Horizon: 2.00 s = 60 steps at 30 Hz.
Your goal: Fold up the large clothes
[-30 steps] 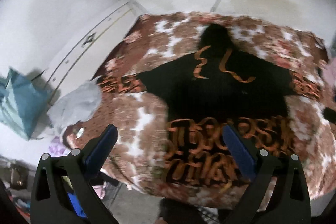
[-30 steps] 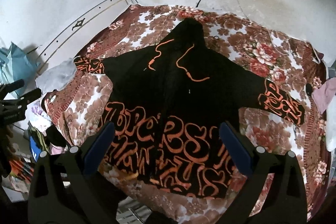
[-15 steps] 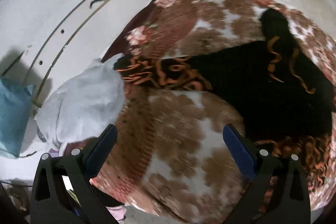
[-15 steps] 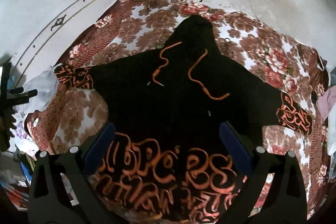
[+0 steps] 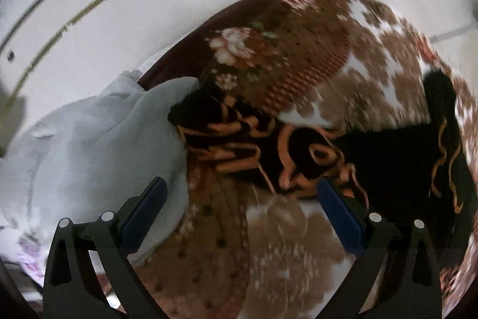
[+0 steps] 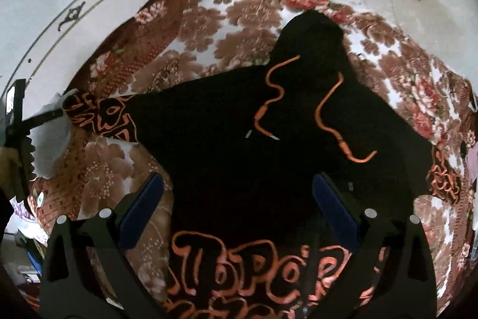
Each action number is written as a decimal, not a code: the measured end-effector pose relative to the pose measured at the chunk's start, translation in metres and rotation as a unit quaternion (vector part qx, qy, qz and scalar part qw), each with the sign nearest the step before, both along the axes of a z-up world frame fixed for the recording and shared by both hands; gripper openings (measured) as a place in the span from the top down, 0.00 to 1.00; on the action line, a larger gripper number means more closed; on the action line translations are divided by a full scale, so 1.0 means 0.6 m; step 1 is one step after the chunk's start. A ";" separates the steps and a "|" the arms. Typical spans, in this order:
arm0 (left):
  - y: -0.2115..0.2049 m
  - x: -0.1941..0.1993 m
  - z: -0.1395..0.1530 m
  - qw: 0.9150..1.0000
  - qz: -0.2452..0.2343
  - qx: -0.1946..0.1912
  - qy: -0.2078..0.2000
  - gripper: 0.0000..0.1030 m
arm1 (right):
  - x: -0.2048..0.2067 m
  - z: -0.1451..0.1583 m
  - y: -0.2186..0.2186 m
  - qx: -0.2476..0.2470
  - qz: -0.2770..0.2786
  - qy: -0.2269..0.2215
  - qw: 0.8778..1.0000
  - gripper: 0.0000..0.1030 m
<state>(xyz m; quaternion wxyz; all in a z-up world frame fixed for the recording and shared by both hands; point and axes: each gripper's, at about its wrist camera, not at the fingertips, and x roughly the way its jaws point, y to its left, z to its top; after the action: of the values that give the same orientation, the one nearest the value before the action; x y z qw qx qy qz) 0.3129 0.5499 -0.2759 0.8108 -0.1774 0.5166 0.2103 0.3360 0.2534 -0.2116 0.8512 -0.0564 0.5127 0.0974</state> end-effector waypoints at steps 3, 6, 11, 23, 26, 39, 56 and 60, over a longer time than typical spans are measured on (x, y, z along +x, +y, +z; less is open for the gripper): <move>0.047 0.022 -0.049 0.999 0.014 -0.030 -0.006 0.09 | 0.030 -0.052 0.039 0.001 -0.008 0.019 1.000 0.04; 0.077 0.039 -0.097 0.998 0.031 -0.056 0.005 0.31 | 0.055 -0.106 0.069 -0.009 -0.009 0.040 0.999 0.04; 0.136 0.040 -0.150 0.988 0.112 -0.104 -0.021 0.24 | 0.082 -0.179 0.111 -0.029 0.009 0.052 0.998 0.04; 0.147 0.027 -0.141 0.975 0.154 -0.142 -0.078 0.92 | 0.123 -0.357 0.168 -0.066 0.030 0.084 0.994 0.05; 0.118 0.022 -0.069 0.979 0.120 -0.117 -0.117 0.92 | 0.124 -0.381 0.172 -0.061 0.033 0.090 0.994 0.05; -0.017 0.005 0.201 0.946 0.114 -0.169 -0.252 0.93 | 0.134 -0.398 0.169 -0.057 0.078 0.077 0.992 0.04; 0.045 -0.045 0.040 0.925 0.255 -0.226 -0.166 0.93 | 0.111 -0.401 0.187 -0.048 0.091 0.049 0.993 0.05; -0.058 -0.022 0.136 0.917 0.219 -0.246 -0.227 0.93 | 0.115 -0.413 0.191 -0.045 0.073 0.051 0.995 0.04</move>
<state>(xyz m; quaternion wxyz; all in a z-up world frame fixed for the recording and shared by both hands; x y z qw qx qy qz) 0.2995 0.5151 -0.1946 0.7709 -0.5228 0.3022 0.2027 0.4048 0.3679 -0.4594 0.8112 -0.1265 0.5538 0.1388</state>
